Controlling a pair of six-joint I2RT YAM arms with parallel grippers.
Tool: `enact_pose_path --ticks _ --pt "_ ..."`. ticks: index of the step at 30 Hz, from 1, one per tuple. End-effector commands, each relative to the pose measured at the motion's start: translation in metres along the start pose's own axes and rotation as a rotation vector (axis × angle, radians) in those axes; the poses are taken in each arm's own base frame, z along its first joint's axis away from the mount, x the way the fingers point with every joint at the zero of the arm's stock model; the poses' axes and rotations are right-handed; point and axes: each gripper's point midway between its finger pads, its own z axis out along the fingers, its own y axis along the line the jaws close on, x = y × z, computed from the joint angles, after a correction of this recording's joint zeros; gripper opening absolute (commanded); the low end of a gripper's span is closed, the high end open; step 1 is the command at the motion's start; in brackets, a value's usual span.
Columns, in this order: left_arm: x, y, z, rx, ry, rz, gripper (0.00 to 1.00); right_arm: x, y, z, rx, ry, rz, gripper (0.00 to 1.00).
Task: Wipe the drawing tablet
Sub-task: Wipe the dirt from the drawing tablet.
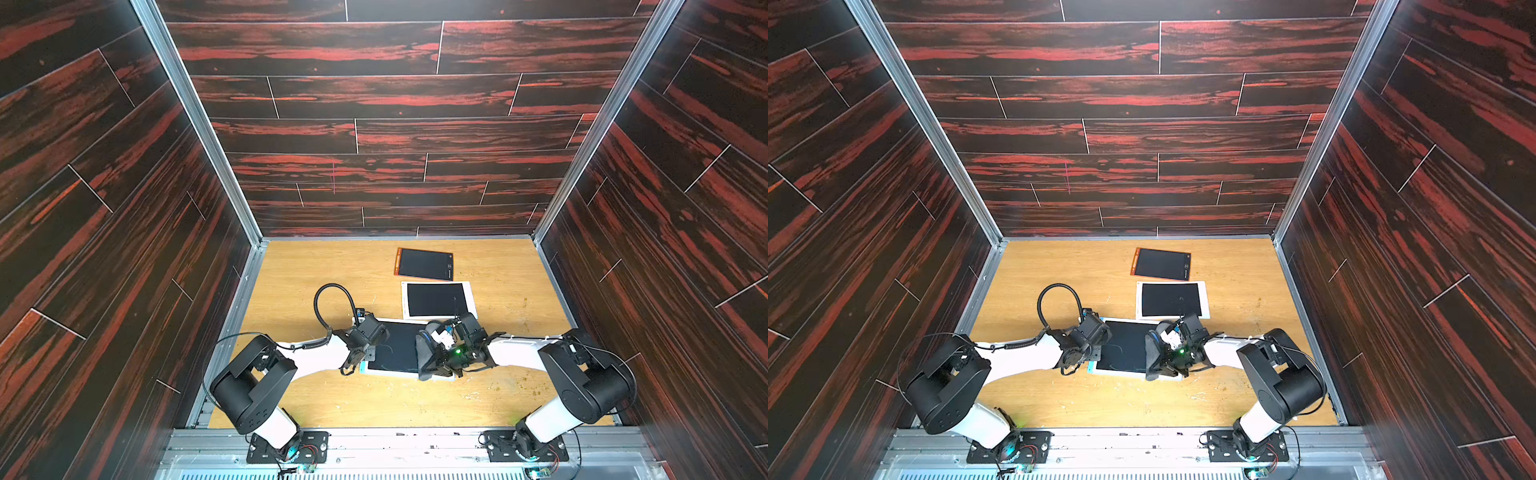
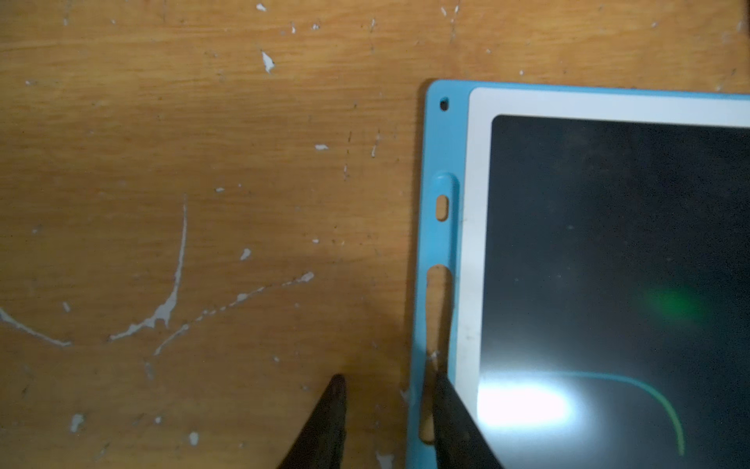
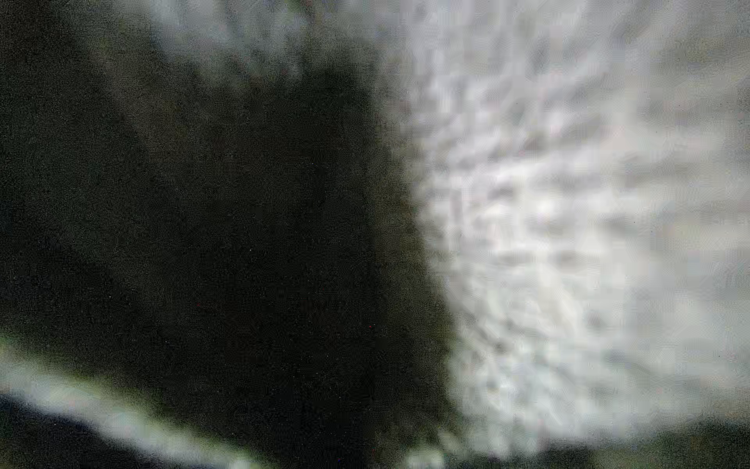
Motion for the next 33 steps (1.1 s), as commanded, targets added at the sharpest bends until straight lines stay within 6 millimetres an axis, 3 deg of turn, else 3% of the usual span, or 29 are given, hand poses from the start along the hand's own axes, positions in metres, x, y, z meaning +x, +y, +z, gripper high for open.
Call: enact_pose_path --ticks 1,9,33 --pt "0.020 0.010 0.008 -0.036 0.071 0.026 0.37 0.052 -0.116 -0.015 0.461 0.051 0.292 0.00" --pt "0.018 0.010 0.008 -0.035 0.071 0.023 0.37 0.053 -0.124 -0.032 0.525 0.027 0.334 0.00" --pt "0.018 0.013 0.003 -0.036 0.064 0.023 0.37 0.040 -0.114 -0.070 0.633 -0.070 0.418 0.00"
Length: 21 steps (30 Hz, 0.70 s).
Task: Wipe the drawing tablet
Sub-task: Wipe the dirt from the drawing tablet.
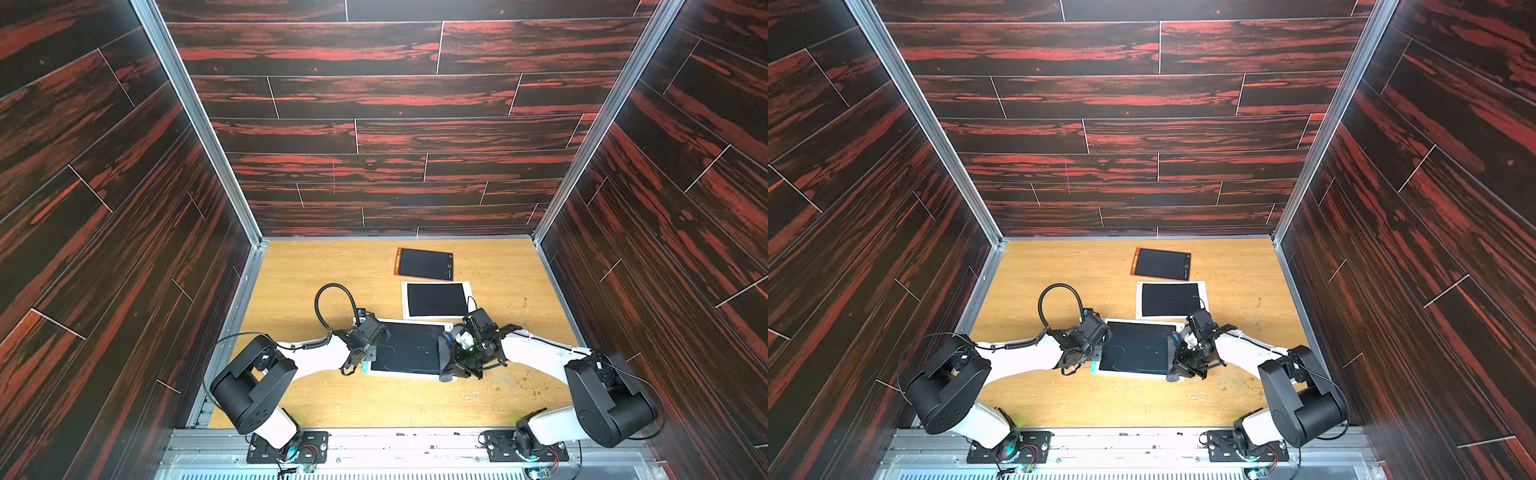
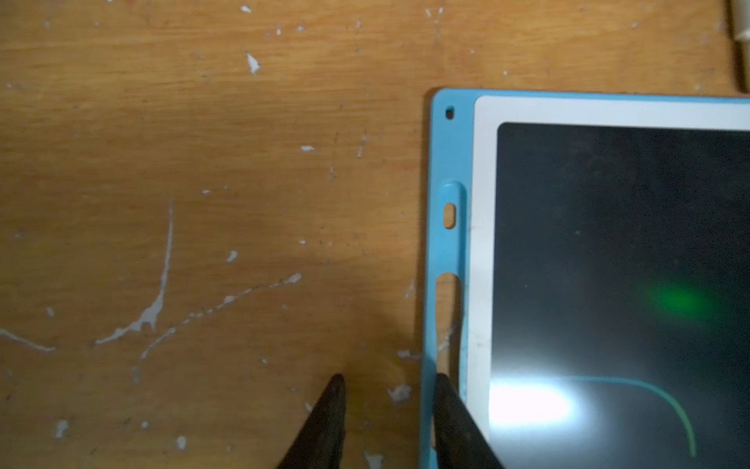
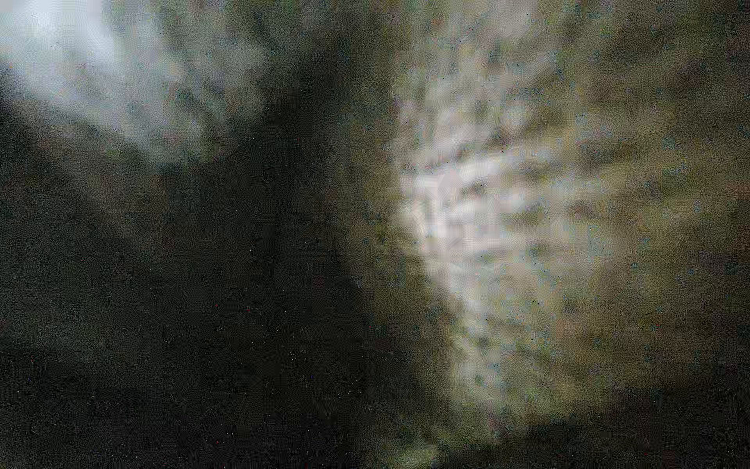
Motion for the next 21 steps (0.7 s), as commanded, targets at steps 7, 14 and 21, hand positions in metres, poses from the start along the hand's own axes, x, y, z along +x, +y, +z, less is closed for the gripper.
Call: enact_pose_path --ticks 7,14,21 --pt "0.018 0.014 0.003 -0.044 0.067 0.025 0.37 0.015 -0.086 -0.007 0.385 -0.009 0.180 0.00" --pt "0.008 0.014 0.003 -0.076 0.062 0.046 0.38 0.009 -0.079 -0.012 0.379 -0.019 0.146 0.00" --pt "-0.005 0.023 0.002 -0.181 0.067 0.123 0.39 0.005 -0.078 -0.018 0.406 -0.028 0.131 0.00"
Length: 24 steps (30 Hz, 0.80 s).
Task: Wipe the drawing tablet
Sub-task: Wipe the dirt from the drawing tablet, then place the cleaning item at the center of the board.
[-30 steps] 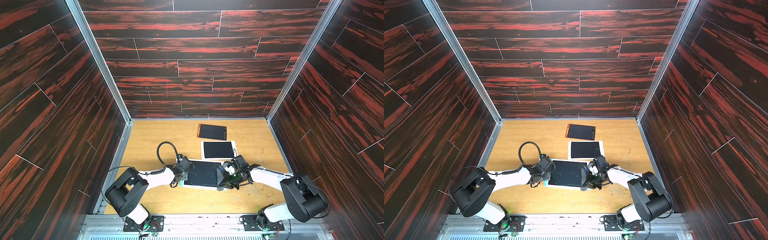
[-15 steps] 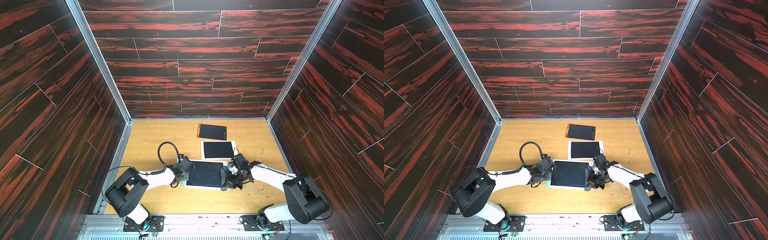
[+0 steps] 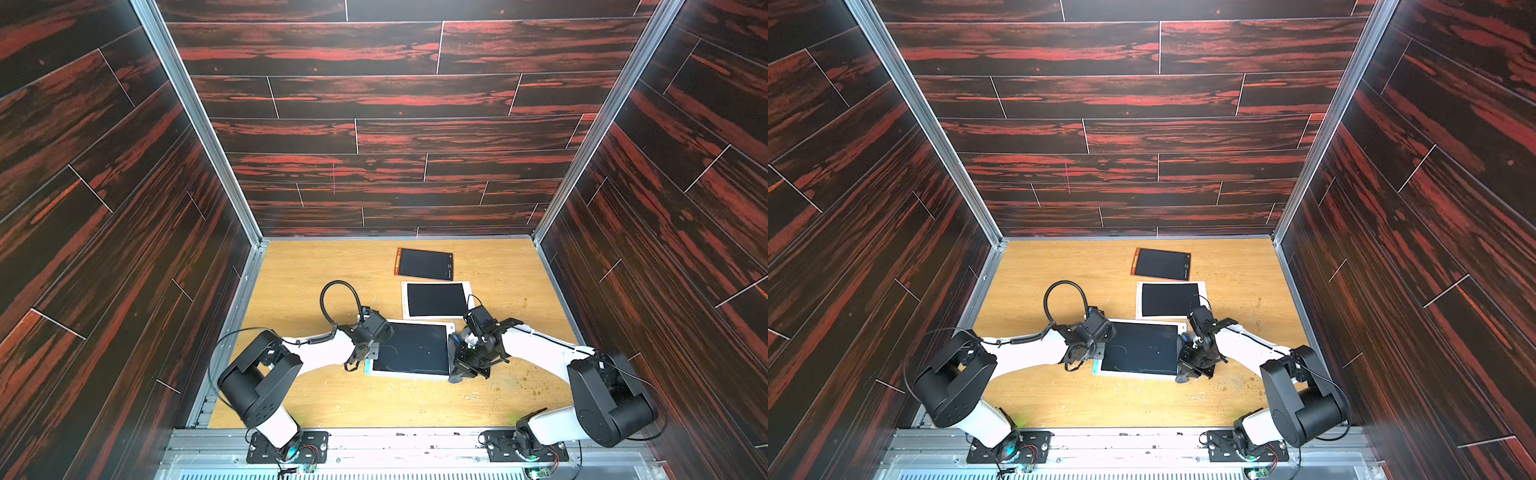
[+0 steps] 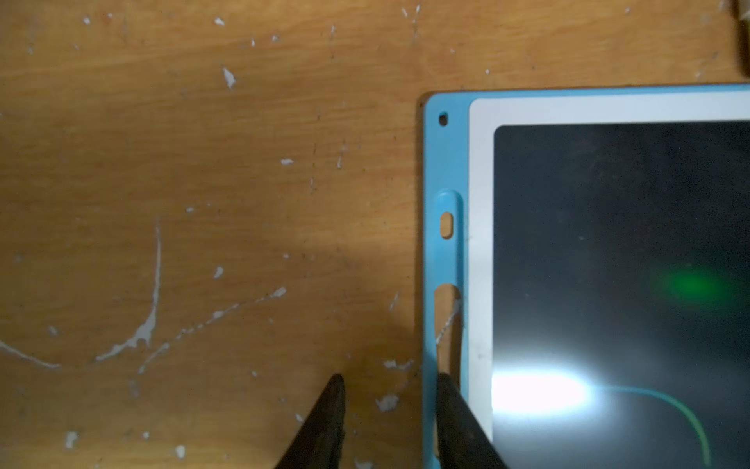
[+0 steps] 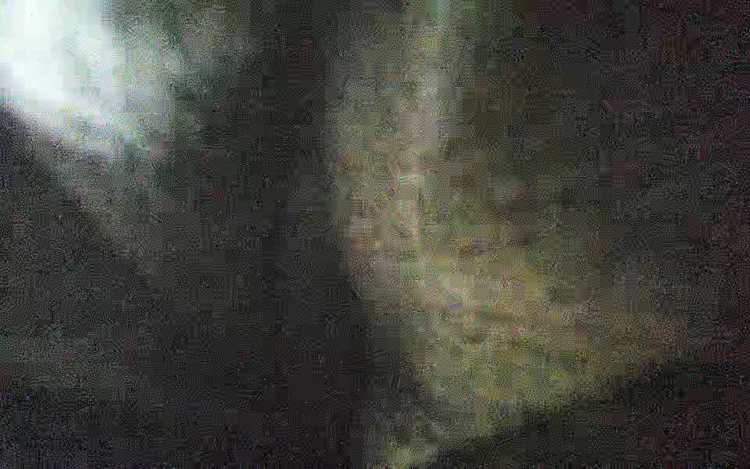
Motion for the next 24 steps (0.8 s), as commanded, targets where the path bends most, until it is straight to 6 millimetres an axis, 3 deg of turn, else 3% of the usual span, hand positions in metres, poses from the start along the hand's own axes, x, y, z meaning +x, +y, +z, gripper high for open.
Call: enact_pose_path --ticks 1,8,16,19,24 --pt "0.003 0.030 0.001 -0.162 0.032 0.073 0.39 0.004 -0.057 0.003 0.254 -0.008 0.058 0.00" --pt "0.004 0.057 0.003 -0.217 0.040 0.027 0.39 -0.003 -0.066 -0.008 0.310 -0.044 0.073 0.00" --pt "-0.001 0.053 -0.005 -0.166 0.019 -0.002 0.38 -0.011 -0.067 -0.016 0.317 -0.082 0.059 0.00" --pt "-0.007 0.045 -0.015 -0.106 -0.007 -0.029 0.38 -0.021 -0.056 -0.032 0.305 -0.142 0.027 0.00" --pt "-0.026 0.027 -0.047 0.042 -0.074 -0.083 0.39 -0.050 -0.025 -0.081 0.239 -0.331 -0.034 0.00"
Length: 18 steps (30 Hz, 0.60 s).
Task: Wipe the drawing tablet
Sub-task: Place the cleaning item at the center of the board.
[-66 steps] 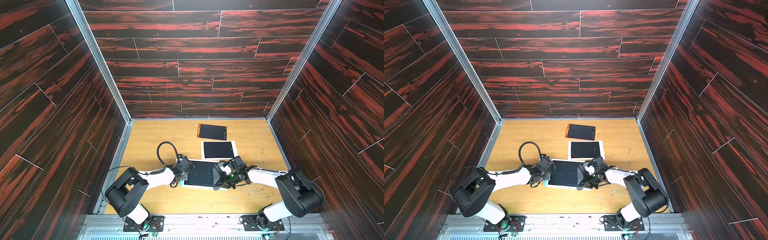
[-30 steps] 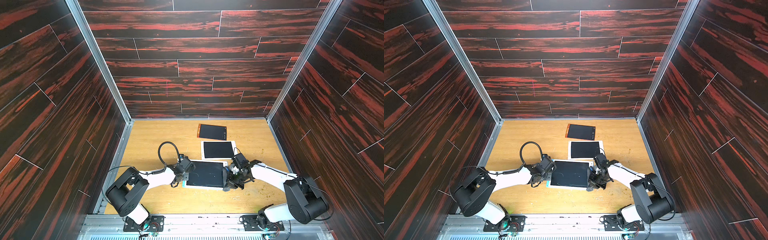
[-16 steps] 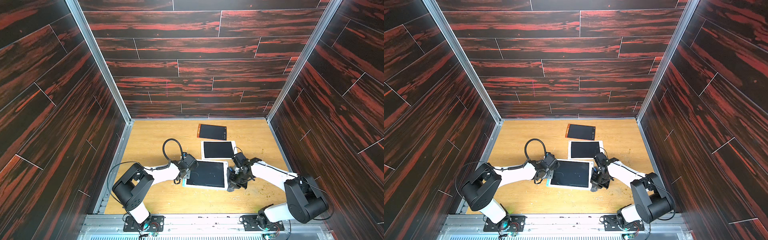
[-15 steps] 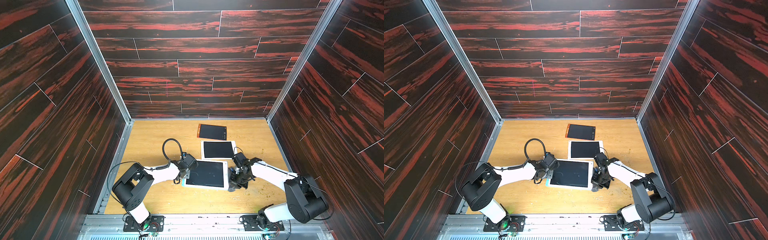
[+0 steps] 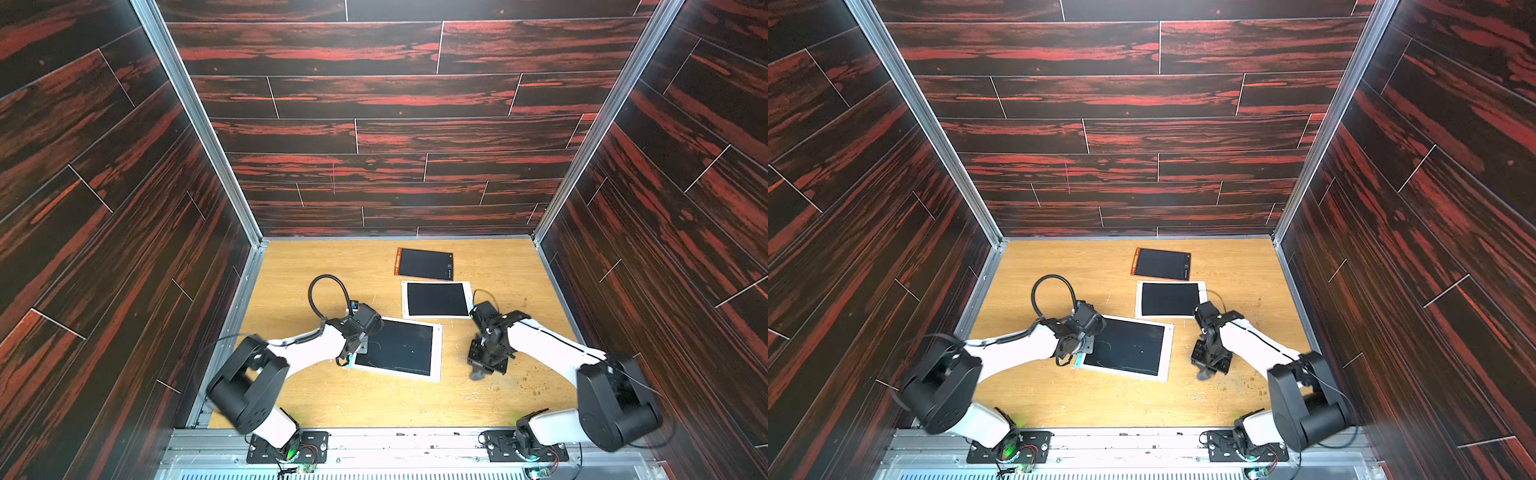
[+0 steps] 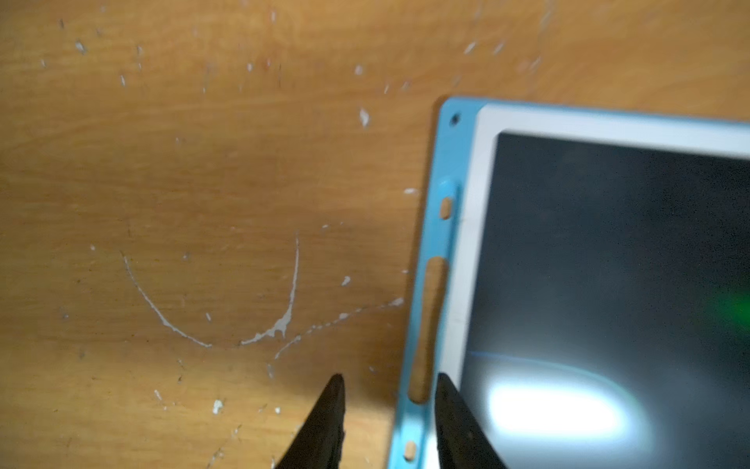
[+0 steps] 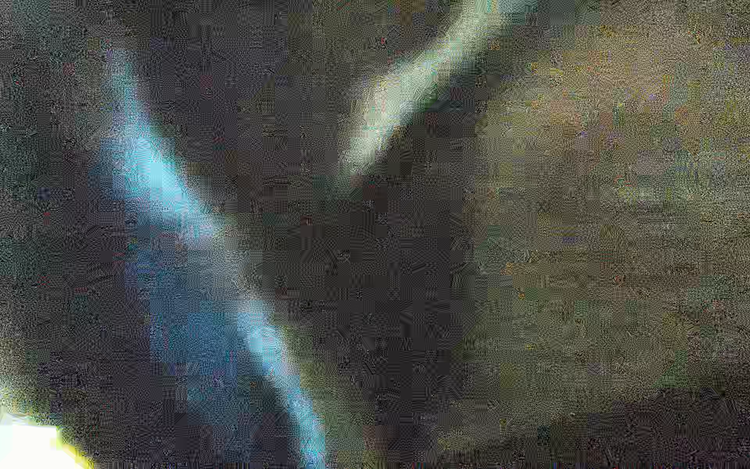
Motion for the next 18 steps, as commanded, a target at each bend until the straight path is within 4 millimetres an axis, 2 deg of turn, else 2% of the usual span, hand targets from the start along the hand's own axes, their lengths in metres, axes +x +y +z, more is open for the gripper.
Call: enact_pose_path --ticks 1,3,6,9,11,16,18 --pt "-0.012 -0.012 -0.030 0.117 -0.043 -0.043 0.39 -0.034 0.005 -0.038 -0.002 -0.162 -0.018 0.00" --pt "-0.018 -0.017 -0.044 0.173 -0.067 -0.057 0.39 -0.050 0.007 -0.044 -0.020 -0.179 0.017 0.00" --pt "-0.024 -0.021 -0.059 0.234 -0.095 -0.078 0.39 -0.072 0.000 -0.037 -0.056 -0.147 0.122 0.01" --pt "-0.025 -0.026 -0.070 0.282 -0.104 -0.083 0.39 -0.092 -0.019 -0.025 0.003 -0.138 0.213 0.01" --pt "-0.025 -0.028 -0.074 0.304 -0.107 -0.081 0.39 -0.101 -0.034 -0.018 0.105 -0.125 0.244 0.03" --pt "-0.023 -0.031 -0.073 0.335 -0.120 -0.081 0.39 -0.131 -0.054 -0.013 0.212 -0.139 0.306 0.27" --pt "-0.022 -0.033 -0.072 0.350 -0.120 -0.082 0.39 -0.144 -0.057 -0.012 0.222 -0.157 0.322 0.47"
